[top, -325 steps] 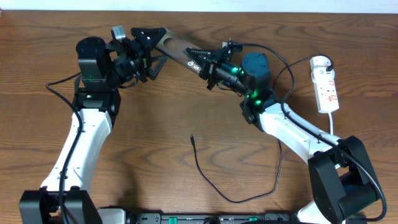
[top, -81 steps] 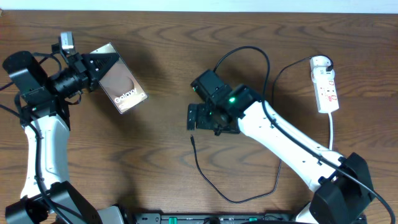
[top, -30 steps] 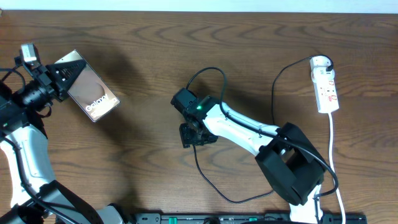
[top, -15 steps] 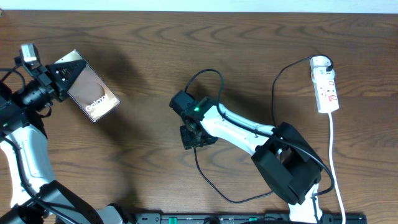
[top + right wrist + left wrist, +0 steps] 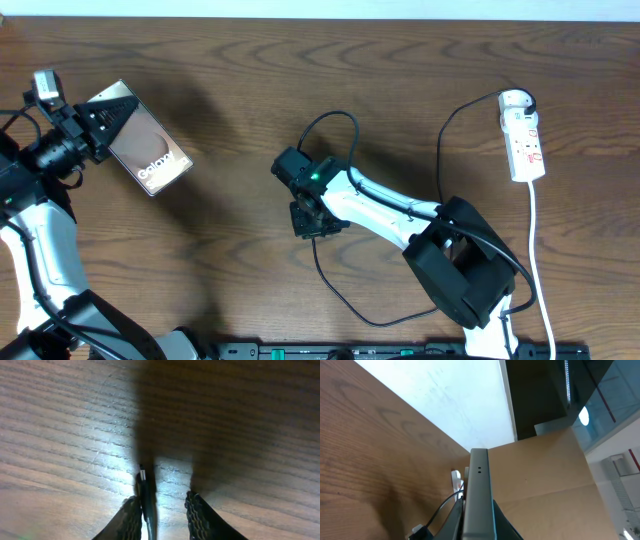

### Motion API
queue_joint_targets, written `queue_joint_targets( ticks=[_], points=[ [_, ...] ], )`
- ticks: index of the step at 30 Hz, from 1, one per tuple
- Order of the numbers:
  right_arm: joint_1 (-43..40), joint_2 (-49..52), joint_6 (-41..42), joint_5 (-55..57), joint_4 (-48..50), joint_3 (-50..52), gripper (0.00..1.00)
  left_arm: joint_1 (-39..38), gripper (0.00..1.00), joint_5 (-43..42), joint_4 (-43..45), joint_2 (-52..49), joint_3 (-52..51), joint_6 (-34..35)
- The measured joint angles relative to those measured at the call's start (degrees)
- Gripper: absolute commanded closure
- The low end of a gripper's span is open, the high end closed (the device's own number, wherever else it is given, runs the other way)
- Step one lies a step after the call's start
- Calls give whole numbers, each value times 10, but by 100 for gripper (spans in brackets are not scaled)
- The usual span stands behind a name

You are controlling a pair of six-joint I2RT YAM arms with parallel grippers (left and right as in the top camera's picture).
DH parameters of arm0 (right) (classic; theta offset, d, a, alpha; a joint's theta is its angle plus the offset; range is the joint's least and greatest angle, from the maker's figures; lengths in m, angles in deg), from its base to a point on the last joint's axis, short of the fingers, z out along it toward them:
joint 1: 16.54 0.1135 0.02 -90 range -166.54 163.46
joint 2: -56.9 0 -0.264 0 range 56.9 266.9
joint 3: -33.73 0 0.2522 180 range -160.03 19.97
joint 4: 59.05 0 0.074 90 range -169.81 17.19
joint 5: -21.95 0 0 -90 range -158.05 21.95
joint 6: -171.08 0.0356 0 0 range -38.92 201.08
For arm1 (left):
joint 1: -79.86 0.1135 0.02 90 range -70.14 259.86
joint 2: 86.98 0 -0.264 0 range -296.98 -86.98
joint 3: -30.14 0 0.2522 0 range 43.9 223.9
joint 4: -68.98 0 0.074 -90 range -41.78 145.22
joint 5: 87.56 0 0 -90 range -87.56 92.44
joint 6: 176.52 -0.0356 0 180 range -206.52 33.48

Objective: Plug charger to phone and switch on socket
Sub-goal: 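Close the right gripper on the black cable plug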

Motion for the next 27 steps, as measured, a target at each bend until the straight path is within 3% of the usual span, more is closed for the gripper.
queue_joint_targets(
  ticks=[2,6,27],
  points=[
    [0,0,5,2,0,0,84,0,93,0,0,0,0,0],
    [0,1,10,4,0,0,89,0,93,0,0,0,0,0],
    [0,2,41,5,-14,-2,88,0,92,0,0,0,0,0]
  ],
)
